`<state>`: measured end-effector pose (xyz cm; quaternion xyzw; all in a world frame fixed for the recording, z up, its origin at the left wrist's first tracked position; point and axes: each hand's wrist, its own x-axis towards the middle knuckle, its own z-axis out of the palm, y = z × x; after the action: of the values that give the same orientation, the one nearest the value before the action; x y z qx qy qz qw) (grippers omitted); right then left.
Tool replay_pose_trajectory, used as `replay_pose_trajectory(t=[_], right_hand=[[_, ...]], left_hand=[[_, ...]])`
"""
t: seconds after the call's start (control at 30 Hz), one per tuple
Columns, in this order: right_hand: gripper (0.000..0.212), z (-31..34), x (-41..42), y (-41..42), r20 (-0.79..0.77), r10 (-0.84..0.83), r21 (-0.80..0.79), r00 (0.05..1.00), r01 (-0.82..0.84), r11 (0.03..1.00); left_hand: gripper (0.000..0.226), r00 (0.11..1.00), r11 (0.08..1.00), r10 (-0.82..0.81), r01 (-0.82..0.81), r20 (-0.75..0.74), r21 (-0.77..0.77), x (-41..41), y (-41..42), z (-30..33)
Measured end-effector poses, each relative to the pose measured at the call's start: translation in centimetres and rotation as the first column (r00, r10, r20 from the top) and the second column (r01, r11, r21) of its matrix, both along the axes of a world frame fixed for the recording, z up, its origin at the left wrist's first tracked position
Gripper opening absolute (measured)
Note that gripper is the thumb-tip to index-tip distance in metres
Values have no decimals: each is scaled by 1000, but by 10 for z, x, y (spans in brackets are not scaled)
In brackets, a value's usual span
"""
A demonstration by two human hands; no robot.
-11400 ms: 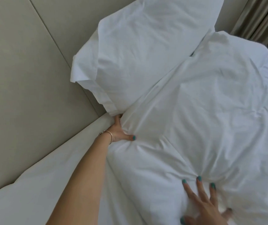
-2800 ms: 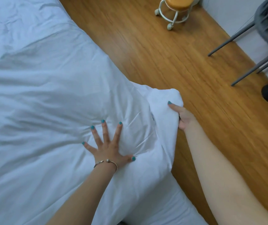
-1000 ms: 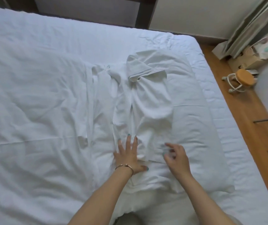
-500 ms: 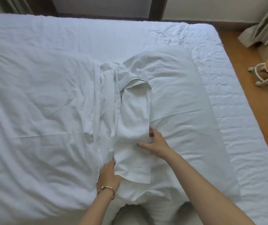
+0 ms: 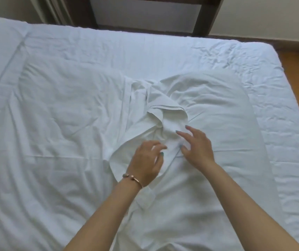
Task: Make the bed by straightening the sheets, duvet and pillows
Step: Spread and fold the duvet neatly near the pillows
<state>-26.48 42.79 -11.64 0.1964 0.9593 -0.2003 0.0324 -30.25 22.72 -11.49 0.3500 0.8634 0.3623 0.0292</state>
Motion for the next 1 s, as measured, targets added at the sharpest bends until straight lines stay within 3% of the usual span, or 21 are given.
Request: replay_pose_trajectory(t=[0.03, 0.07, 0.1, 0.17, 0.23, 0.3, 0.37, 0.4, 0.43, 0.5, 0.53, 0.6, 0.67, 0.73, 0.8, 0.87, 0.93, 1.0], right_hand=[[63, -4, 5, 21, 67, -24, 163, 997, 13, 987], [69, -8, 9, 39, 186, -67, 217, 980, 26, 976], [73, -15, 12, 52, 317, -80, 211, 945, 12, 977], [75, -37, 15, 69, 502, -18, 162, 865, -74, 984], [75, -55, 11, 75, 536, 31, 99, 844, -99, 990], [74, -67, 5, 75, 532, 36, 77, 846, -90, 993], [73, -76, 5, 74, 531, 24, 110, 847, -98, 989], [72, -80, 6, 73, 527, 17, 135, 850, -103, 985], [72, -84, 8, 73, 515, 8, 157, 857, -103, 982], [70, -90, 12, 72, 498, -3, 172, 867, -95, 981], [70, -92, 13, 72, 488, -3, 169, 873, -91, 981], [70, -97, 15, 72, 460, -13, 167, 888, -73, 983], [69, -103, 16, 73, 441, -29, 163, 897, -49, 985], [69, -112, 15, 74, 435, -38, 167, 900, -39, 985], [68, -121, 13, 77, 420, -50, 188, 906, -32, 982], [68, -127, 11, 80, 410, -57, 202, 911, -30, 979], [67, -133, 12, 82, 398, -57, 217, 916, -33, 976], [67, -139, 15, 83, 379, -69, 251, 923, -30, 968]], left_hand=[[40, 984, 967, -175, 164, -42, -194, 4, 22, -13], [50, 962, 871, -274, 250, 6, -424, 7, 40, -25], [63, 960, 761, -260, 269, 102, -590, 5, 49, -37], [80, 981, 643, -78, 185, 177, -744, -11, 47, -55], [81, 992, 573, 109, -10, 64, -820, -31, 22, -65], [75, 921, 590, 389, -255, -7, -766, -48, -7, -64], [59, 768, 624, 639, -553, -47, -552, -55, -12, -56], [49, 736, 641, 668, -646, -114, -415, -56, -3, -50], [39, 757, 710, 625, -653, -191, -263, -57, 14, -45], [27, 883, 913, 369, -402, -290, -63, -65, 63, -34], [24, 921, 961, 253, -274, -298, -31, -75, 89, -30], [31, 935, 962, 256, -272, -245, -33, -111, 133, -33], [51, 906, 877, 418, -420, -61, -234, -156, 153, -44], [81, 766, 743, 620, -503, 169, -443, -191, 156, -54], [101, 626, 672, 713, -480, 317, -565, -210, 150, -65], [79, 603, 686, 704, -442, 375, -578, -226, 139, -79], [57, 643, 722, 658, -392, 392, -570, -245, 124, -83], [53, 632, 828, 543, -297, 553, -475, -268, 110, -78]])
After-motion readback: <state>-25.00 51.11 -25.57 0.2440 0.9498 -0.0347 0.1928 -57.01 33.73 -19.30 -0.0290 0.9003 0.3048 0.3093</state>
